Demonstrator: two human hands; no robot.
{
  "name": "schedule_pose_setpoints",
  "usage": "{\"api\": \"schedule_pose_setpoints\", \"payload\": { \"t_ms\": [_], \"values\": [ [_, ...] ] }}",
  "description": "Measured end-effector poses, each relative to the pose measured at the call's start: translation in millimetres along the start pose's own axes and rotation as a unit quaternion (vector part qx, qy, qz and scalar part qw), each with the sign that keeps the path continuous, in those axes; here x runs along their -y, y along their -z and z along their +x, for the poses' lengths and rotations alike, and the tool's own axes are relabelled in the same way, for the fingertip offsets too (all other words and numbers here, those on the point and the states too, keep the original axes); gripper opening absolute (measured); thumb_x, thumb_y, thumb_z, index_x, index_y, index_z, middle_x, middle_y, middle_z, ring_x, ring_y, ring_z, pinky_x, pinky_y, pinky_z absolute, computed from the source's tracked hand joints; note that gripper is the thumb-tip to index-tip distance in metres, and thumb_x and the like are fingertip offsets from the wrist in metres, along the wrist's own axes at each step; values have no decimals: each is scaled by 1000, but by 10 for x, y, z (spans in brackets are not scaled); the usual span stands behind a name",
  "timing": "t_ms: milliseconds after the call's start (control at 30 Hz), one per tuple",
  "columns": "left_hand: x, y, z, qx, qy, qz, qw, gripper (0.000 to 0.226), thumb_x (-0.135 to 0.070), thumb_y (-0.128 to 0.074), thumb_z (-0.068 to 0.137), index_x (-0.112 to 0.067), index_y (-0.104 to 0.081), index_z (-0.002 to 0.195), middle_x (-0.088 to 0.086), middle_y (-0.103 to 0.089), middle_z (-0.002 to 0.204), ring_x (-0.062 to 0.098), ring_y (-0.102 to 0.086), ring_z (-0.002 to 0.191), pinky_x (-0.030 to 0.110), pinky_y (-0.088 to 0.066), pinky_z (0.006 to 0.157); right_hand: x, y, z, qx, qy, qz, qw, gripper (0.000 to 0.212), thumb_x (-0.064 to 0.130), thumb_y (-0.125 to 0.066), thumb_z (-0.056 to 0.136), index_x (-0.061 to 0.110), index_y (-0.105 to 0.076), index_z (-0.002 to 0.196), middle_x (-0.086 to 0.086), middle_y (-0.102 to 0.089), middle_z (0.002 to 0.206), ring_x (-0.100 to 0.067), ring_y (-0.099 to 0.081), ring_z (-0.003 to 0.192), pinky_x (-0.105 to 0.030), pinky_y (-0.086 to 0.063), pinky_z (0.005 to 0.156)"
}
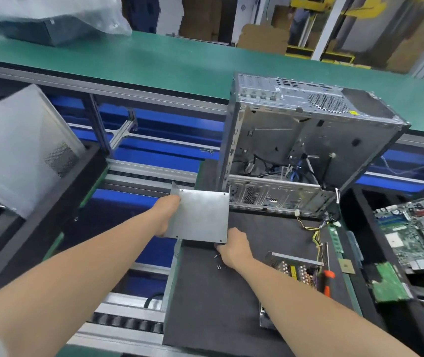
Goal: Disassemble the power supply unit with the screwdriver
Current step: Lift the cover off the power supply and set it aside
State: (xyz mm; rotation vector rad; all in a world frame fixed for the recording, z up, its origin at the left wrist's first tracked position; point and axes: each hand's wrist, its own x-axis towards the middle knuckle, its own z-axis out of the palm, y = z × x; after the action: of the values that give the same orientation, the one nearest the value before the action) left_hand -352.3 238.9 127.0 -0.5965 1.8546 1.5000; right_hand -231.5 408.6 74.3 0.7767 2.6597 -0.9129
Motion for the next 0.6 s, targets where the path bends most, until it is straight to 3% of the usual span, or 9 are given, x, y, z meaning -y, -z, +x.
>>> {"api": "schedule_pose_setpoints", "payload": {
  "t_ms": [67,300,467,600],
  "values": [
    [13,20,-4,-3,15,4,1000,25,-45,-48,102,-23,-58,107,10,-70,108,32,-70,90,38,-56,58,0,-21,-16,0,-2,-11,1000,18,14,-64,91,7,-63,107,-15,-68,112,-37,-67,102,-34,-54,76],
    [65,66,-66,-19,42,31,998,28,-45,-48,99,-21,-56,110,12,-65,113,37,-64,96,47,-49,63,-42,-104,-109,14,13,-43,999,20,14,-58,95,6,-63,113,-15,-66,118,-35,-64,108,-31,-50,79],
    [55,99,-117,-15,47,40,998,32,-47,-53,97,-19,-57,113,13,-66,113,38,-65,95,46,-47,59,-97,-243,-276,-29,56,-33,997,42,36,-72,93,10,-60,124,-10,-56,120,-29,-59,112,-33,-47,90],
    [65,124,-130,-22,58,47,997,35,-48,-53,97,-18,-54,115,16,-62,116,43,-62,100,51,-48,61,-152,-335,-393,-63,58,-36,996,25,23,-62,101,9,-63,121,-9,-55,118,-28,-60,109,-34,-49,91]
  ]
}}
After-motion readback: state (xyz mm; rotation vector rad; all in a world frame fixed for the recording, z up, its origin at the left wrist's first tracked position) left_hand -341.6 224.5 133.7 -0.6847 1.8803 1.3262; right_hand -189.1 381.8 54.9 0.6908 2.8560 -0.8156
